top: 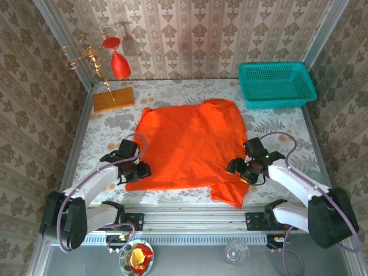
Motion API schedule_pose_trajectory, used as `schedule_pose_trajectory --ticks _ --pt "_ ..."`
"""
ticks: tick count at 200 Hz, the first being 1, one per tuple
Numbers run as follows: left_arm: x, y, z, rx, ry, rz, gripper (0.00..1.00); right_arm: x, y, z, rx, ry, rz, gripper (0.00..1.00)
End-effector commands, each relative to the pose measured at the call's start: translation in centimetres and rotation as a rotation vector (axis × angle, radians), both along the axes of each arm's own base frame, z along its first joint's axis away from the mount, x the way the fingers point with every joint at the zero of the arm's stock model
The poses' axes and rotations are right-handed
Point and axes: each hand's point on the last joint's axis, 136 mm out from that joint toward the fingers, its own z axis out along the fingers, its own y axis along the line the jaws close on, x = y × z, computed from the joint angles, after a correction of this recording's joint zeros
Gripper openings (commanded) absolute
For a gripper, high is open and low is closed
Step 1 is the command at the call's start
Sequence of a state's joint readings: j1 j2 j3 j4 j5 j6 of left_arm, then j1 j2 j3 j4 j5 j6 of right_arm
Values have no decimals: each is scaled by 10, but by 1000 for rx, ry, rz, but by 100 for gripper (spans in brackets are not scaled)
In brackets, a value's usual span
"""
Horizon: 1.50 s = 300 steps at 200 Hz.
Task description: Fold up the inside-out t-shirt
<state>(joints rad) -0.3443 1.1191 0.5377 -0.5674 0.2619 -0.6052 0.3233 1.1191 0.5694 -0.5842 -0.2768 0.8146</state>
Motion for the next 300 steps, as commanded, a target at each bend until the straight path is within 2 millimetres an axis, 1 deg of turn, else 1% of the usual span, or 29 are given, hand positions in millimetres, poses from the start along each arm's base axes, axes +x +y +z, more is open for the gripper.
schedule_pose_trajectory --ticks 1,12,26,40,42,46,64,76,94,107,128,147,180,208,216,232,262,282,300 --pt "24 -3 27 -9 -81 -22 32 23 8 29 16 -83 31 71" --pt "39 -9 39 -19 -109 -74 33 40 14 38 4 -101 77 71" --pt "64 -14 58 1 -147 -140 34 64 18 48 -33 -116 136 70" --pt "90 -13 73 61 -183 -198 35 89 20 57 -82 -159 169 69" --pt "93 -12 74 71 -186 -208 35 93 20 54 -93 -152 175 69" --pt "103 -12 80 85 -206 -221 36 100 21 55 -102 -159 187 69" --pt "141 -10 91 157 -258 -279 40 130 24 62 -144 -200 229 68" --pt "167 -9 96 212 -294 -313 40 150 24 65 -177 -213 255 68" --pt "206 -5 97 312 -335 -358 40 179 24 67 -203 -233 278 68" --pt "230 -2 94 380 -345 -386 40 199 24 68 -219 -250 291 67" --pt "263 0 88 464 -359 -437 40 230 22 66 -254 -264 305 65" --pt "288 -2 73 509 -358 -491 39 257 19 61 -275 -265 306 64" --pt "322 2 48 601 -326 -552 39 297 15 51 -281 -263 292 63" --pt "340 2 30 639 -293 -596 39 325 16 45 -271 -276 295 63" --pt "345 4 28 654 -290 -599 39 331 17 43 -269 -278 297 63" --pt "351 7 22 665 -270 -605 39 342 17 37 -275 -268 306 64" --pt "360 13 13 673 -253 -616 40 360 11 25 -309 -251 306 66" --pt "365 17 9 675 -241 -624 40 368 12 16 -293 -247 314 66" --pt "367 21 3 672 -230 -629 40 371 14 4 -286 -233 317 67"
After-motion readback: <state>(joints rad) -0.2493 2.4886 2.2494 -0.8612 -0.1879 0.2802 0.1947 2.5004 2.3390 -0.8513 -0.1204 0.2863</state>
